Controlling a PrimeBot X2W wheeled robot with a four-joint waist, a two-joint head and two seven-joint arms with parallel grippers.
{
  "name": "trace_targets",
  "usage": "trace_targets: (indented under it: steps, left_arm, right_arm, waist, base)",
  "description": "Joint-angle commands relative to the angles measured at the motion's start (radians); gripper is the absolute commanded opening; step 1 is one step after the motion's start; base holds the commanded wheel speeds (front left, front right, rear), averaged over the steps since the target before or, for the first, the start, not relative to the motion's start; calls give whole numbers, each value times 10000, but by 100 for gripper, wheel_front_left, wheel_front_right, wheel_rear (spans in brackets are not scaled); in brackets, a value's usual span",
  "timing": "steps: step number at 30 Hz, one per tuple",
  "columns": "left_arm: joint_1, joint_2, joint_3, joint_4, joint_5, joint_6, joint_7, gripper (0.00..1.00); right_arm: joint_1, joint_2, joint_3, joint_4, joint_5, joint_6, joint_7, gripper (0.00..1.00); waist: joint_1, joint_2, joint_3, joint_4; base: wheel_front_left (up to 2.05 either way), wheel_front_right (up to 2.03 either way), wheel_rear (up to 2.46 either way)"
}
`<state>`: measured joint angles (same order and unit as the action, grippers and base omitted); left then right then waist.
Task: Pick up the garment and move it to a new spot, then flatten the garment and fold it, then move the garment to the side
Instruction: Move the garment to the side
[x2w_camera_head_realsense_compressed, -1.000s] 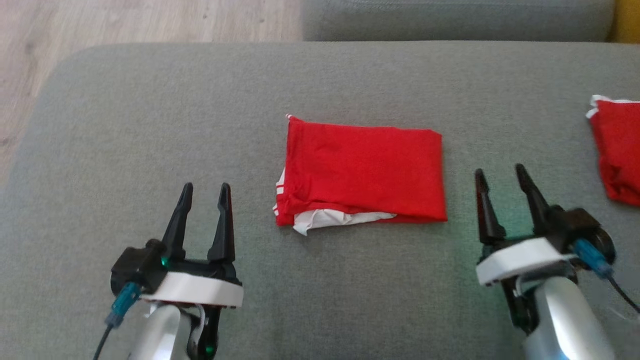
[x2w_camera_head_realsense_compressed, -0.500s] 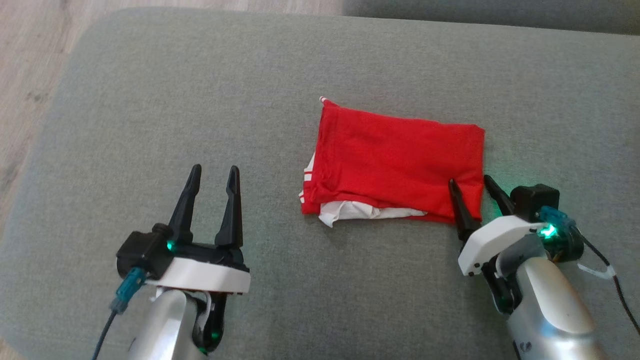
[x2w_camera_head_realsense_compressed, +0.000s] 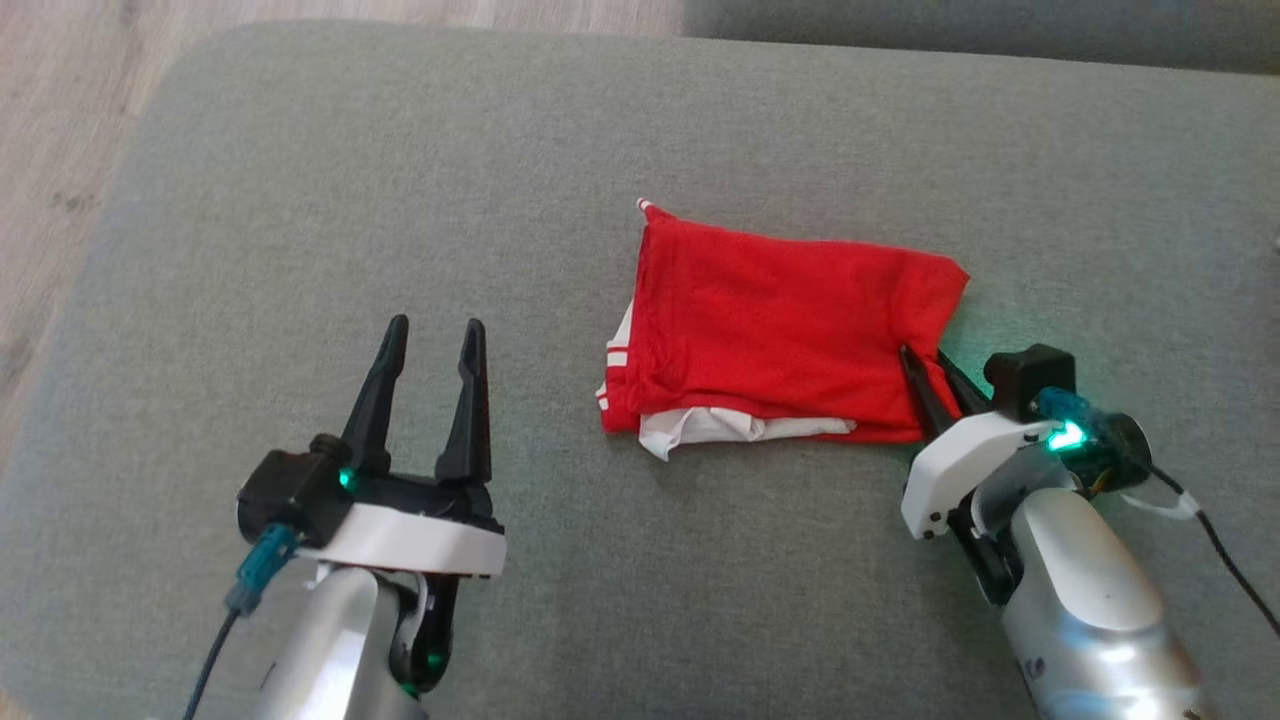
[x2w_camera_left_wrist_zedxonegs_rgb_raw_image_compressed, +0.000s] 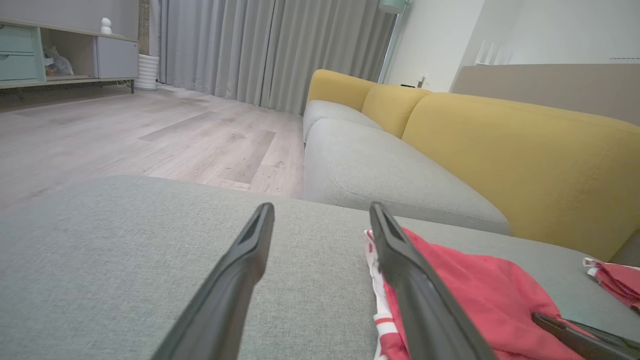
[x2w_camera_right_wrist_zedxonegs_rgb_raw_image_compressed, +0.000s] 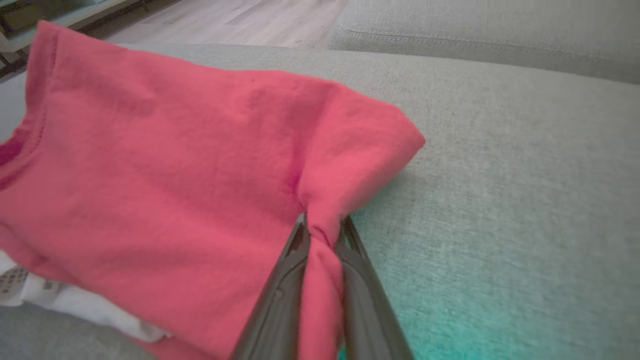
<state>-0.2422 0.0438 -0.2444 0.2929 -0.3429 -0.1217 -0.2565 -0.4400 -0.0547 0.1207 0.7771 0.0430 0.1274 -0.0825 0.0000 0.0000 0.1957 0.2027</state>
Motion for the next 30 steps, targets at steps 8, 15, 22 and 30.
trace_targets:
  steps: [8, 15, 22, 30]
  left_arm:
    - [-174, 64, -131, -248, 72, 130, -53, 100]
    - [-65, 64, -536, -368, 119, 200, -53, 100]
    - [-566, 64, -912, -582, 222, 218, -53, 100]
    - [-1227, 64, -1002, -675, 335, 155, -53, 100]
  right_arm:
    - [-116, -139, 122, -598, -1378, 33, -342, 0]
    - [-65, -1161, 864, -1556, -1726, 33, 54, 0]
    - [-669, -3206, 1594, -3048, -1389, 33, 964, 0]
    - [-1366, -5298, 1345, -3963, -802, 33, 1855, 0]
  waist:
    - [0, 0, -531, -593]
    - [0, 0, -642, -1473]
    - [0, 0, 92, -2411]
    - [0, 0, 1039, -2973]
  base:
    - [0, 0, 0]
    - [0, 0, 0]
    - [0, 0, 0]
    - [0, 0, 0]
